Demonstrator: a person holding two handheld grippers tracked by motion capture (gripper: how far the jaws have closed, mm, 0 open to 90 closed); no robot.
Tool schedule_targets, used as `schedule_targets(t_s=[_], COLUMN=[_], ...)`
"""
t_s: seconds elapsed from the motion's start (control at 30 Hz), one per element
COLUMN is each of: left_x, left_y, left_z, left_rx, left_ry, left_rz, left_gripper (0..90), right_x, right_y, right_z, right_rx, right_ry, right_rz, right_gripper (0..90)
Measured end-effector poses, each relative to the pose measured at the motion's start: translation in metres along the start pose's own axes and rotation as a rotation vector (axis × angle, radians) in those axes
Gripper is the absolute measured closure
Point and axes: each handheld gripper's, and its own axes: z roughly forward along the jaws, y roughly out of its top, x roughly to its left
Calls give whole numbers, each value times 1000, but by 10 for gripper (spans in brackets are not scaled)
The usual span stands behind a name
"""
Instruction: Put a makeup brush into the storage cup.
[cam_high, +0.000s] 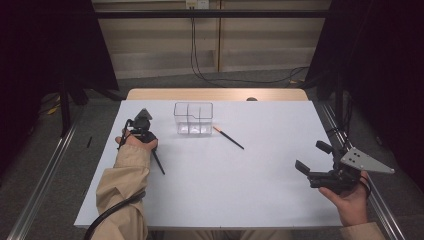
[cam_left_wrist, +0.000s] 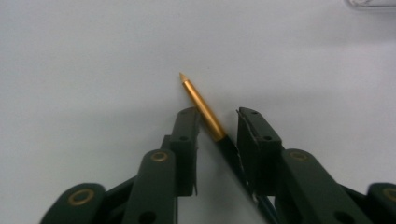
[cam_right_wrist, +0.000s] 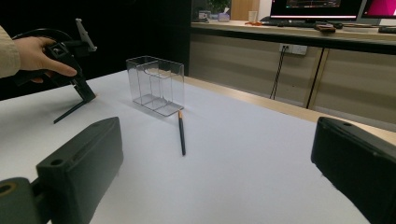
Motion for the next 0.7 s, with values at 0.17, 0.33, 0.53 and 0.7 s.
schedule_targets(t_s=[0.17, 0.33, 0.53, 0.7], left_x=[-3, -8, -9, -8], left_y=[1, 2, 4, 4], left_z=[0, 1, 1, 1], left_rx=[26, 39, 49, 52], left_ry=[23, 42, 47, 44], left_rz=[-13, 9, 20, 17], left_gripper=[775, 841, 843, 843], right_x=[0, 0, -1, 0], right_y=[0, 0, 0, -1], right_z=[0, 0, -1, 1], right_rx=[-1, 1, -1, 10], right_ry=[-1, -2, -1, 3], right_rz=[3, 2, 3, -3], right_gripper=[19, 19, 19, 18])
